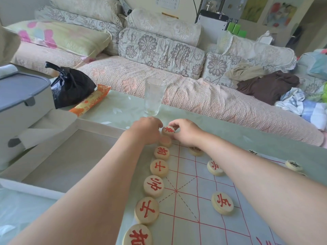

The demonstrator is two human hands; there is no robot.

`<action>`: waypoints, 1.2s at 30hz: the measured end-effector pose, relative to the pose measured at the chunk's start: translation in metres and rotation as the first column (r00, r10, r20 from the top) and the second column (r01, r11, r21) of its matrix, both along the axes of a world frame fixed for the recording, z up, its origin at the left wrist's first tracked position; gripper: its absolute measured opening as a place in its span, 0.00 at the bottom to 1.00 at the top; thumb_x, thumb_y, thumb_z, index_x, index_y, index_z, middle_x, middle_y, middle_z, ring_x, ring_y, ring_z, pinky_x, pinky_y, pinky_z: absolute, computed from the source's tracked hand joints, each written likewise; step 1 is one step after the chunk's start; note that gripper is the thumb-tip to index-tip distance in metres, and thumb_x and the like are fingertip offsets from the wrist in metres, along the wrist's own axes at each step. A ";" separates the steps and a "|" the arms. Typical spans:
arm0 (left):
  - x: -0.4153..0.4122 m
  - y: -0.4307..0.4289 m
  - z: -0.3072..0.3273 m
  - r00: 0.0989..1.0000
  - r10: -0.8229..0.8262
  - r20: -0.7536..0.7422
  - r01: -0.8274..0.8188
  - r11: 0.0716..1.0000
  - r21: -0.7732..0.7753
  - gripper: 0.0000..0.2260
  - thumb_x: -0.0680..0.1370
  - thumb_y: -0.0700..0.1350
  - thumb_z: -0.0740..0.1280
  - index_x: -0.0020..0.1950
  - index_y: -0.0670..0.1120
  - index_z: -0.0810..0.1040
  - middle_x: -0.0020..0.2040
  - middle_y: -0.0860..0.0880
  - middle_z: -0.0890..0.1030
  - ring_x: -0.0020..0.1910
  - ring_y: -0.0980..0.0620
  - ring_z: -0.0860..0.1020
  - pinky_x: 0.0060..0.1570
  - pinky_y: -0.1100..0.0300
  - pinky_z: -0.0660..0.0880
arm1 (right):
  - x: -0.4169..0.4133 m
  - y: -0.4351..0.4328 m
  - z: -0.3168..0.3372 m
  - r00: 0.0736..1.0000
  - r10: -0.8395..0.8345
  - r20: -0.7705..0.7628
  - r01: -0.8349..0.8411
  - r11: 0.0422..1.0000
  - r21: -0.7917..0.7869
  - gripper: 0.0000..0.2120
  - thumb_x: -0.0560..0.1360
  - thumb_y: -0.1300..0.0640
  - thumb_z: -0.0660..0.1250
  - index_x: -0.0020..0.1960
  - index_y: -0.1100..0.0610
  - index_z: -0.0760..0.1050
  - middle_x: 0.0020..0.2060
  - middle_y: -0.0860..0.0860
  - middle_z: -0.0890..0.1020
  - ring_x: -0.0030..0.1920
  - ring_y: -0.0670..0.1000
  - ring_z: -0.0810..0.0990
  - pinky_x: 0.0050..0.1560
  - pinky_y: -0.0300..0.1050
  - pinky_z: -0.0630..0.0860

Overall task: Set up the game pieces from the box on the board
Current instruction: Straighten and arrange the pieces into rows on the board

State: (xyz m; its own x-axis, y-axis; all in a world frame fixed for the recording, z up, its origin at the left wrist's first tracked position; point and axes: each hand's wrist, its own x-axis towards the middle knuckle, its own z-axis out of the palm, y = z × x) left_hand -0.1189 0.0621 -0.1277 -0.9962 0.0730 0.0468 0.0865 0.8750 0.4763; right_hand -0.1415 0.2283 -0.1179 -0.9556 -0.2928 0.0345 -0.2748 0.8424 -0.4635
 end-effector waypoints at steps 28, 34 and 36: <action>0.002 0.078 0.036 0.992 -0.077 -0.103 0.088 0.990 0.114 0.18 0.77 0.41 0.58 0.63 0.54 0.77 0.60 0.51 0.78 0.47 0.50 0.75 0.45 0.62 0.70 | 0.025 0.111 0.040 0.986 -0.130 -0.108 0.127 0.991 -0.038 0.19 0.77 0.63 0.67 0.66 0.52 0.76 0.53 0.47 0.81 0.37 0.37 0.73 0.39 0.32 0.67; 0.012 0.170 0.035 0.973 -0.231 -0.005 0.230 0.969 0.092 0.19 0.77 0.40 0.58 0.64 0.54 0.75 0.59 0.49 0.78 0.45 0.49 0.76 0.41 0.59 0.72 | 0.047 0.204 0.047 0.962 -0.247 -0.112 0.247 0.969 -0.017 0.17 0.79 0.63 0.64 0.65 0.50 0.76 0.53 0.47 0.81 0.40 0.38 0.74 0.37 0.31 0.66; 0.017 0.198 0.027 0.960 -0.281 -0.015 0.281 0.958 0.052 0.18 0.77 0.40 0.59 0.64 0.53 0.75 0.62 0.49 0.77 0.56 0.48 0.76 0.52 0.56 0.74 | 0.051 0.229 0.043 0.957 -0.278 -0.087 0.279 0.960 0.009 0.18 0.79 0.63 0.63 0.66 0.51 0.76 0.54 0.47 0.80 0.42 0.40 0.76 0.39 0.33 0.67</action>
State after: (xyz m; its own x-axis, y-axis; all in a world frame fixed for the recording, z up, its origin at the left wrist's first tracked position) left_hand -0.1021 0.2605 -0.1009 -0.9355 0.3472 0.0656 0.3291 0.7884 0.5197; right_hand -0.0901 0.4572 -0.0744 -0.9932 -0.0170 0.1147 -0.0652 0.9002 -0.4305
